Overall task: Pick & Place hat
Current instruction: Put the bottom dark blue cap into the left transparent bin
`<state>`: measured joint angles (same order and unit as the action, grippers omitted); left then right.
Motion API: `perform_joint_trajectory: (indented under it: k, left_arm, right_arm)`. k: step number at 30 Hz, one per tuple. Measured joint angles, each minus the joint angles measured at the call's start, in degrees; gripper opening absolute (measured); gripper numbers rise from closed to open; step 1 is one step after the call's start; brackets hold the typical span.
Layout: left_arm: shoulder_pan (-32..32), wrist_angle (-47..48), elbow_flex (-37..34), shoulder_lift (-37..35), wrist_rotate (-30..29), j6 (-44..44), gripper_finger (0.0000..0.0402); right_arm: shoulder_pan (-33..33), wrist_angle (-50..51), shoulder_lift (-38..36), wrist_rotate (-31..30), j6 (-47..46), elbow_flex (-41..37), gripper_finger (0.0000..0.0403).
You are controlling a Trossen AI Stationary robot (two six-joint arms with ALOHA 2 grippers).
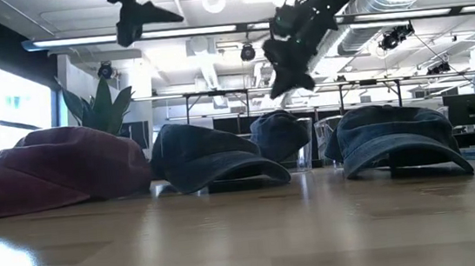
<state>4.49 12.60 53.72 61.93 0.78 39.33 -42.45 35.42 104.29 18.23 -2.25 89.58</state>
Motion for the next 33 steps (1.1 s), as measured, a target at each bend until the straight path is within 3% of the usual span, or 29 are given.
perform_joint_trajectory:
  k: [4, 7, 16, 26, 33]
  left_arm:
    - [0.00, 0.43, -0.11, 0.32, 0.96, 0.00, 0.0192]
    - [-0.02, 0.26, -0.09, 0.18, 1.39, 0.03, 0.0192]
    - [-0.01, 0.33, -0.09, 0.22, 1.23, 0.17, 0.0192]
    - [-0.01, 0.33, -0.09, 0.22, -0.06, 0.00, 0.0192]
    - [0.00, 0.19, -0.09, 0.22, -0.33, 0.00, 0.0192]
  right_arm:
    - [-1.12, -10.83, 1.85, -6.42, -5.95, 0.06, 0.0001]
    - [-2.52, -10.17, 4.03, -10.81, -8.09, -0.07, 0.0001]
    - [-4.87, 5.09, 4.59, -4.71, -2.10, -0.07, 0.0001]
    - [-1.69, 5.07, 7.91, -5.98, 0.10, -0.08, 0.0000]
    - [-2.08, 11.40, 5.54, -3.44, 3.16, 2.96, 0.0000]
